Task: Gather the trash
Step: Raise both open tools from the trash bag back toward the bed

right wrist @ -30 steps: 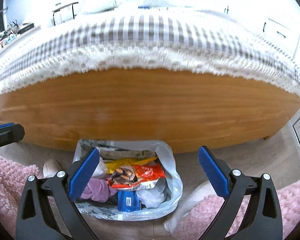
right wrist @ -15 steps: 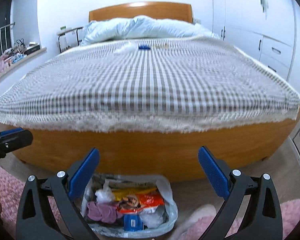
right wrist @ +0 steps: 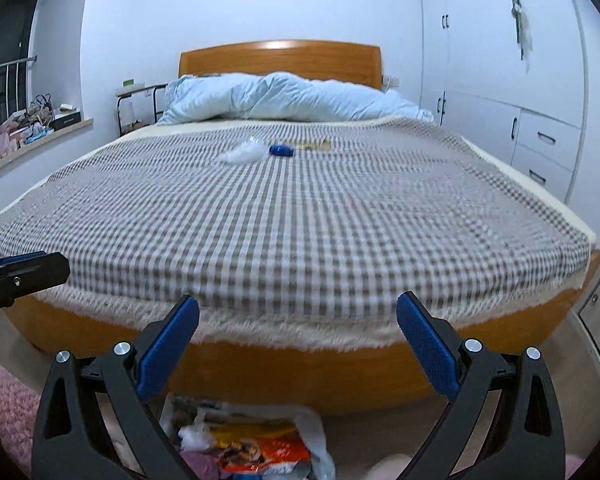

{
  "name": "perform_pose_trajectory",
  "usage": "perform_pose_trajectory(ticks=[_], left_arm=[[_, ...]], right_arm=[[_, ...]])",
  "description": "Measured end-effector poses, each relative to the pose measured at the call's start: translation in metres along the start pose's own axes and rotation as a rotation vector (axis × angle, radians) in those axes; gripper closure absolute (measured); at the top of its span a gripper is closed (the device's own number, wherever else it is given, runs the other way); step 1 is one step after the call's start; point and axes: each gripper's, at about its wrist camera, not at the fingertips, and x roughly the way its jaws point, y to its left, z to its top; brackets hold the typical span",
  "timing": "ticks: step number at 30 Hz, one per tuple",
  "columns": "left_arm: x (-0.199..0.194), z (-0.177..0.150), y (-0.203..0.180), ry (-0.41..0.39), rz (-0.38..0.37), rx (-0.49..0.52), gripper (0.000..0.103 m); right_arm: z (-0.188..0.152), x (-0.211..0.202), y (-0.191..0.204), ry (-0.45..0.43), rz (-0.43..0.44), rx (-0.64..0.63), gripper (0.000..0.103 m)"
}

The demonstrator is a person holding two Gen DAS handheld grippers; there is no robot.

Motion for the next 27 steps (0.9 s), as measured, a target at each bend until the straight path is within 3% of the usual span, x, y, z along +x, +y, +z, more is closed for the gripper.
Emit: perform_pose_trajectory(ticks=[13, 22, 27], left_arm=[[0.027, 0.061, -0.005, -0.085, 0.0, 0.021, 0.008], [0.056, 0.099, 0.0, -0.114, 0.017, 0.036, 0.008], [0.077, 0.122, 0.009, -0.099, 0.007, -0.012, 0.008]], right_arm=[[0.06, 0.029, -0.024, -0.144, -0.055, 0.025, 0.008], [0.093, 0.062, -0.028, -0.182, -0.057, 0.039, 0.008], [0.115, 0.08, -0.036, -0.189, -0.064, 0.096, 0.008]])
